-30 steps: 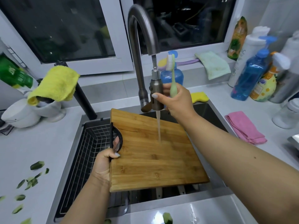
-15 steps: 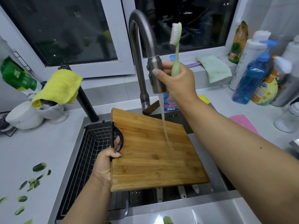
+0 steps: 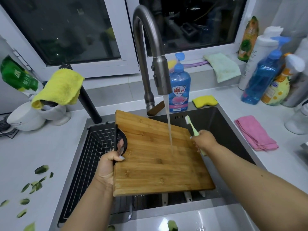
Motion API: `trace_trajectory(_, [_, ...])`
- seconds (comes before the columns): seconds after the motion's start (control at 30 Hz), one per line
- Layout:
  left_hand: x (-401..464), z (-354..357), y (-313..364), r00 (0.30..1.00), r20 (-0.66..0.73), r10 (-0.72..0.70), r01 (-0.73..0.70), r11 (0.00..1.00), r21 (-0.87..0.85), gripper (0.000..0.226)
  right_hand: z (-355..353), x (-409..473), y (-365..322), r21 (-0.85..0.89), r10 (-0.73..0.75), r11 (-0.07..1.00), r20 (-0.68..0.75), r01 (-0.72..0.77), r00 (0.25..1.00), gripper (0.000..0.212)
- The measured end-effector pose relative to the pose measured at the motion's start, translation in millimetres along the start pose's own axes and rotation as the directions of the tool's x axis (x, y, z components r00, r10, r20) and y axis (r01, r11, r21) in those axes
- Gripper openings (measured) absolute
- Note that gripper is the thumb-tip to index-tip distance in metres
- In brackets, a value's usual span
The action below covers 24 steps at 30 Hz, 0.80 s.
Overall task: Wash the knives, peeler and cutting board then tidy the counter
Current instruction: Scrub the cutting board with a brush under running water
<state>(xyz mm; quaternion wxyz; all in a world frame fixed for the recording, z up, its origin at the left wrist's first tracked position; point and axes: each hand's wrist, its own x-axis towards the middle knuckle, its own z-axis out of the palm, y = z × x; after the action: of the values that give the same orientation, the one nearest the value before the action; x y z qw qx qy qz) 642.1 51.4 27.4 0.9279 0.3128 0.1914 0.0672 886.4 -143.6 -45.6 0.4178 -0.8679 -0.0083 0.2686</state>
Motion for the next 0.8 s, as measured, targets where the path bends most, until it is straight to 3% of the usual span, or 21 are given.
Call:
trace_trajectory(0.07, [1.7,-3.6,-0.9,1.0,-0.02,-0.004,0.003,1.0,-0.029,0.064,-1.1,-0.7,12.3,0.051,0.038,0.998,0.023,-0.039,0.999,0.014])
trace_trajectory(0.17, [1.8,-3.5,-1.4,1.0,-0.022,-0.022,0.021,0.999,-0.024,0.063,-1.3,-0.6,26.1,0.109,0.131,0.985,0.055,-0.136,0.99,0.025])
trace_trajectory(0.33, [0.4,-2.5,2.1,1.0,-0.017,-0.02,0.02,1.0,-0.022,0.062,0.2,-5.7,40.9,-0.037,0.258,0.966,0.02,-0.257,0.966,0.029])
trace_trajectory(0.53, [-4.7,-7.6,13.9,0.997,-0.081,-0.001,0.002,1.0,0.008,0.064,-4.9,-11.1,40.4,0.17,0.35,0.92,0.05,-0.354,0.935,0.037])
trace_trajectory(0.6, [-6.2,-10.1,20.4,0.989,-0.15,0.004,0.005,0.998,0.056,0.062,-6.3,-11.5,35.7,0.188,0.352,0.916,0.043,-0.353,0.935,0.034])
trace_trajectory(0.7, [-9.5,-13.1,35.5,0.965,-0.254,0.06,-0.012,0.982,0.187,0.033,4.2,-9.6,29.8,0.192,0.328,0.925,0.04,-0.329,0.944,0.026])
trace_trajectory(0.8, [-15.5,-12.8,49.9,0.954,-0.276,0.121,-0.01,0.929,0.369,0.025,22.2,-14.4,26.1,0.181,0.314,0.932,0.036,-0.315,0.949,0.022])
